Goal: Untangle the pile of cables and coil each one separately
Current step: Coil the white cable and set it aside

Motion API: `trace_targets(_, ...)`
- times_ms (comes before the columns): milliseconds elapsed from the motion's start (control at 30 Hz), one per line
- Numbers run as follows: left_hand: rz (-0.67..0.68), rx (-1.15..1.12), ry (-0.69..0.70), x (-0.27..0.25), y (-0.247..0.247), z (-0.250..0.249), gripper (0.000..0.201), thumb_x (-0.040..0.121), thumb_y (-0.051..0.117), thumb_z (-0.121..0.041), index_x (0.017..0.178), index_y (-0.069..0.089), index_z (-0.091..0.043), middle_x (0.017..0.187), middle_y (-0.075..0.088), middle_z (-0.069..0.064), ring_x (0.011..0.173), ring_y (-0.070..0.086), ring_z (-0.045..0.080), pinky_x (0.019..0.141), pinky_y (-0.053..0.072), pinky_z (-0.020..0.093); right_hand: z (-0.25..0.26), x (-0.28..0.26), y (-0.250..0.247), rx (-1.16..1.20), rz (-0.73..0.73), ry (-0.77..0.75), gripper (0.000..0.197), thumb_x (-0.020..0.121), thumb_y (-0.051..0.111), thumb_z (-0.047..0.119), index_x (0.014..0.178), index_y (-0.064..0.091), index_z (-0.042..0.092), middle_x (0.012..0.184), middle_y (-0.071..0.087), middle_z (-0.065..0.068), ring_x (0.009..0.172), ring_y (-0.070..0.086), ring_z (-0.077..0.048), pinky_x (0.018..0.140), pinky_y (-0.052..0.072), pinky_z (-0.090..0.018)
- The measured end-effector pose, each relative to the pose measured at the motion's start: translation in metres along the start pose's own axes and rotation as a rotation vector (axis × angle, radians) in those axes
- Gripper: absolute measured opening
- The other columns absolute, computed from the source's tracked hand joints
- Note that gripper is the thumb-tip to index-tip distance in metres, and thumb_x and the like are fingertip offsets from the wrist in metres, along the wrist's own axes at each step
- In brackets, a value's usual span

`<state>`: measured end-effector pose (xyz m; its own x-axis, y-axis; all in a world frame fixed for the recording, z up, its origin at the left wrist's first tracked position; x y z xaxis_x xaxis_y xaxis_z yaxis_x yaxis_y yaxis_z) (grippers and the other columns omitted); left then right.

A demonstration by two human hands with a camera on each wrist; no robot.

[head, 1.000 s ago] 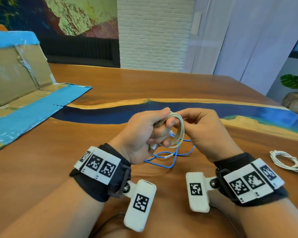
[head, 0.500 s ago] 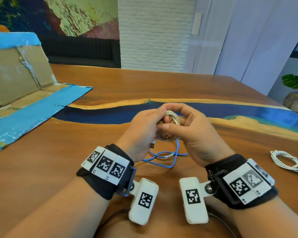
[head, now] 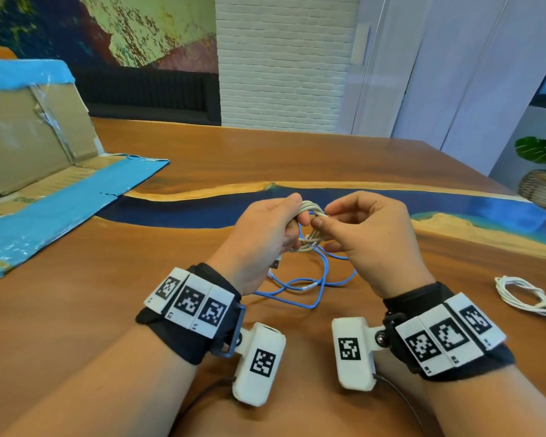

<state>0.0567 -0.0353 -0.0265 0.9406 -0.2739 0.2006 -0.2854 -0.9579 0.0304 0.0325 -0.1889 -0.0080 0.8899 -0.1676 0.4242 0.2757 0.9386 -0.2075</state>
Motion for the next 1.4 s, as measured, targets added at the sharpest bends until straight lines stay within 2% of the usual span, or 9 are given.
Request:
trace_targets(133,0.002,0.023,0.023,0.0,0.0,-0.002,0.041,0.11,0.039,-0.027,0.085,0.061,-0.003,0.052,0.03,0.004,0.049,0.028,0.015,0.064,0.038,0.033,0.0,0.002,-0.003,-0.063,0.016,-0.005,0.022,0.079,0.087,0.015,0.076,0.068,0.006,0.062,0.068,-0.013,0.056,0.069,-0.027,0.054,0.062,-0.042)
trace_targets(300,-0.016,0.082,0.013,0.0,-0.003,0.0,0.029,0.105,0.054,-0.027,0.09,0.06,-0.003,0.049,0.035,-0.008,0.047,0.033,0.009,0.061,0.038,0.028,0.0,0.002,0.008,0.295,0.185,0.137,0.01,0.092,0.067,-0.001,0.098,0.065,0.007,0.062,0.068,-0.011,0.058,0.067,-0.023,0.06,0.057,-0.033)
trace_targets(433,-0.006,0.094,0.006,0.001,-0.001,0.004,0.021,0.1,0.064,-0.023,0.107,0.052,-0.008,0.049,0.039,-0.012,0.047,0.038,0.007,0.062,0.04,0.027,0.0,0.003,0.005,0.509,0.235,0.255,0.019,0.098,0.051,-0.006,0.104,0.063,0.007,0.056,0.041,-0.002,0.038,0.028,-0.01,0.036,0.033,-0.021)
trace_targets(533,0.042,0.113,0.035,0.0,0.002,0.001,0.024,0.103,0.059,-0.021,0.112,0.063,0.001,0.05,0.037,-0.011,0.049,0.035,0.008,0.058,0.04,0.024,0.004,0.008,-0.002,0.479,0.223,0.197,0.022,0.099,0.05,-0.006,0.098,0.068,0.006,0.058,0.034,-0.001,0.041,0.019,-0.008,0.036,0.022,-0.017)
trace_targets(733,0.171,-0.05,-0.005,-0.004,0.007,-0.003,0.026,0.105,0.054,-0.022,0.087,0.069,-0.011,0.052,0.029,-0.004,0.048,0.026,0.011,0.059,0.037,0.03,0.013,0.012,-0.02,0.212,0.216,-0.012,0.01,0.084,0.072,0.011,0.086,0.08,0.016,0.062,0.058,-0.012,0.046,0.042,-0.016,0.043,0.036,-0.026)
trace_targets(833,0.177,-0.186,0.01,-0.003,0.003,-0.007,0.024,0.105,0.051,-0.02,0.097,0.064,-0.002,0.052,0.027,-0.006,0.046,0.024,0.009,0.056,0.036,0.026,0.02,0.009,-0.018,0.134,0.238,-0.089,0.015,0.074,0.076,0.015,0.088,0.081,0.013,0.075,0.077,-0.007,0.067,0.071,-0.016,0.066,0.056,-0.022)
trace_targets(967,0.174,-0.255,0.022,-0.002,0.006,-0.006,0.023,0.104,0.05,-0.02,0.111,0.06,-0.001,0.052,0.026,-0.006,0.045,0.024,0.009,0.057,0.036,0.027,0.02,0.009,-0.009,0.078,0.228,-0.126,0.016,0.079,0.079,0.004,0.095,0.078,0.002,0.091,0.08,-0.008,0.091,0.076,-0.023,0.084,0.059,-0.03)
trace_targets(1167,0.055,-0.213,0.104,0.001,0.0,-0.006,0.022,0.105,0.05,-0.018,0.093,0.066,-0.009,0.052,0.031,-0.006,0.046,0.027,0.009,0.06,0.034,0.031,0.007,0.004,0.006,0.202,0.119,-0.041,0.012,0.086,0.076,0.0,0.085,0.079,0.012,0.081,0.078,-0.013,0.077,0.077,-0.027,0.072,0.06,-0.034)
trace_targets(1400,-0.066,-0.095,0.199,0.0,-0.008,-0.014,0.024,0.107,0.049,-0.017,0.096,0.067,-0.006,0.054,0.051,-0.01,0.049,0.039,0.011,0.051,0.038,0.021,0.004,-0.006,0.028,0.586,0.215,0.168,0.028,0.092,0.063,0.0,0.119,0.067,0.008,0.088,0.076,-0.019,0.074,0.073,-0.026,0.072,0.059,-0.033)
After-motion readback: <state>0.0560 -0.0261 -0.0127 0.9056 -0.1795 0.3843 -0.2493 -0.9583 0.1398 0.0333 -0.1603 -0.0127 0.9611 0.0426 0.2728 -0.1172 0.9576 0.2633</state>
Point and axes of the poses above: each hand's wrist, its own x-axis towards the middle knuckle, its own y-axis out of the palm, z = x × y, the point moved 8 cm from there along x, towards the middle knuckle
